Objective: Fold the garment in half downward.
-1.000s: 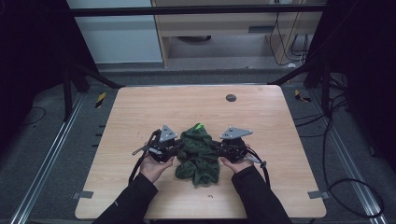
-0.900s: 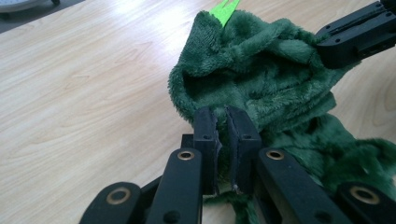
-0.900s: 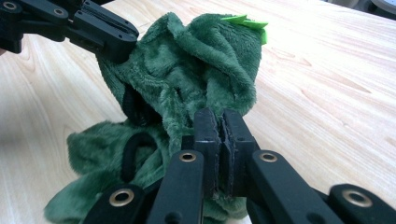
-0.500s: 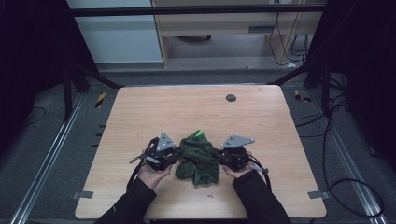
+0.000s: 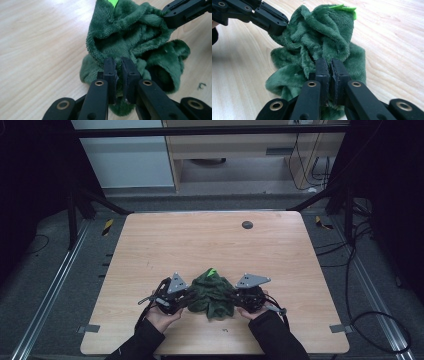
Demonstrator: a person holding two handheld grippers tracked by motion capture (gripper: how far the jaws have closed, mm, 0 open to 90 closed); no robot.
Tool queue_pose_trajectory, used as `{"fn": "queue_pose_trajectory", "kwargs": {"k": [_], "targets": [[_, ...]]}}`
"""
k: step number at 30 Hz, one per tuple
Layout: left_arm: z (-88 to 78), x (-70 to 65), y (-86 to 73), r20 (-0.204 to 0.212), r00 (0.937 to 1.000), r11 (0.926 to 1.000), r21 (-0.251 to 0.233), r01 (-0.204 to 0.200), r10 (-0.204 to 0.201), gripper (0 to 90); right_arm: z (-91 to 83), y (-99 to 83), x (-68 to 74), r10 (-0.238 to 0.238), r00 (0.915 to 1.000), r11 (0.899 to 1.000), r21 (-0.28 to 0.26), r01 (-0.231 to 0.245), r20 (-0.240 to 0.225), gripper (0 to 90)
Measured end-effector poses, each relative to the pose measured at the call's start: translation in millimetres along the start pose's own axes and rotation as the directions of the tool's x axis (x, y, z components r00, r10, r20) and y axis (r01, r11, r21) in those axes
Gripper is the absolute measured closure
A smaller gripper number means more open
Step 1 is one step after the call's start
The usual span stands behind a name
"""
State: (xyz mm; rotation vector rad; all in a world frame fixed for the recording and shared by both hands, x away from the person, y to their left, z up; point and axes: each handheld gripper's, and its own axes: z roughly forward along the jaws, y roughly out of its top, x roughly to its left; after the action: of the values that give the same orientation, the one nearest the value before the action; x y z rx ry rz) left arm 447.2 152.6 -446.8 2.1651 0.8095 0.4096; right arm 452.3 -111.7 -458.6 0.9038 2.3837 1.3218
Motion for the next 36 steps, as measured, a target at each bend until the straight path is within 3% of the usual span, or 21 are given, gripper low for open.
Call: {"fn": "queue_pose_trajectory", "kwargs": {"k": [23, 36], "targets": [[2.1, -14.2, -25.5, 0.034, 0.9987, 0.9959, 0.081, -0.04, 0.038, 82.5, -3.0, -20.4, 16.4, 0.007, 0.999, 0.999, 0.049, -0.005, -0.045, 81.9], [-2.0, -17.1, -32.8, 0.055, 0.9982, 0.996, 0.085, -0.028, 0.023, 80.7, -5.7, -25.2, 20.0, 0.049, 0.9961, 0.997, 0.068, -0.044, -0.074, 68.9]]}}
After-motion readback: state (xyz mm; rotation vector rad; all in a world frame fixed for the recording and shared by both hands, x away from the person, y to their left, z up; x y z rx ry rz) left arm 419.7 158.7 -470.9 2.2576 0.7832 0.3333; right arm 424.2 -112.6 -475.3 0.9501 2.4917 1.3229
